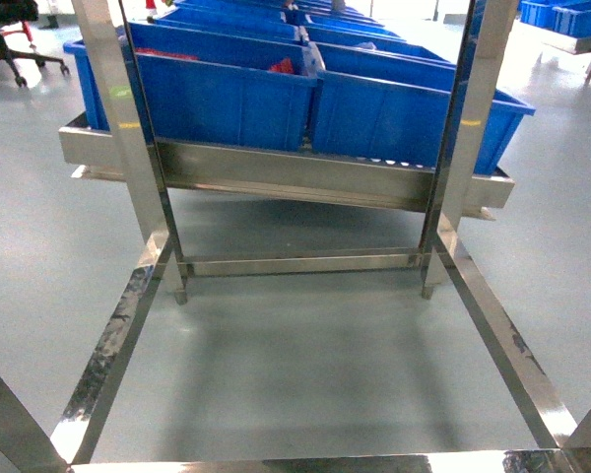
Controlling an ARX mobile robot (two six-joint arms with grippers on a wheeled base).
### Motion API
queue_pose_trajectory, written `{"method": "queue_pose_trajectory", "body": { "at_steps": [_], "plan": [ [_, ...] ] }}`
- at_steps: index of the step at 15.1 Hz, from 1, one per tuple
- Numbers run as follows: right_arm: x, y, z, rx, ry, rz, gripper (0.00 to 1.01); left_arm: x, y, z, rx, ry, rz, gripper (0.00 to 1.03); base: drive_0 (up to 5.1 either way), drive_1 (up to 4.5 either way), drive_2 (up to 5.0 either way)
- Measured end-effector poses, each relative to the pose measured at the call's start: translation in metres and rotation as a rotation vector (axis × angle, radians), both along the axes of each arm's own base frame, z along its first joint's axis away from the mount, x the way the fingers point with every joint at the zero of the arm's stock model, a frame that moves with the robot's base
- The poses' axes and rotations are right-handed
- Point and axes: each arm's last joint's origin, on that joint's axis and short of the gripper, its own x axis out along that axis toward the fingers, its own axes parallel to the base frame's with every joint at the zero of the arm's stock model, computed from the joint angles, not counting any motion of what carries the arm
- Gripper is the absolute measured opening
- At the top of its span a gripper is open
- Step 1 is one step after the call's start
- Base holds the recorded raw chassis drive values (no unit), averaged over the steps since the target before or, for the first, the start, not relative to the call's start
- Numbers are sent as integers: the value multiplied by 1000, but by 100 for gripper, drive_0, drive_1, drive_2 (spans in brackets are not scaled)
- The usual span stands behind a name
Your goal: Pick capacitor and pack into box
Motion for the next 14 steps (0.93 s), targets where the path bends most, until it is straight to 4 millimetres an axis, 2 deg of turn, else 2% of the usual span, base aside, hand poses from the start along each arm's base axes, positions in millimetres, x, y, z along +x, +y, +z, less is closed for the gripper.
{"method": "queue_pose_trajectory", "body": {
  "at_steps": [4,14],
  "plan": [
    [0,0,0,0,0,0,98,0,0,0,0,0,0,44,0,0,0],
    [0,0,0,0,0,-1,98,0,0,0,0,0,0,44,-487,251,251]
  ]
}}
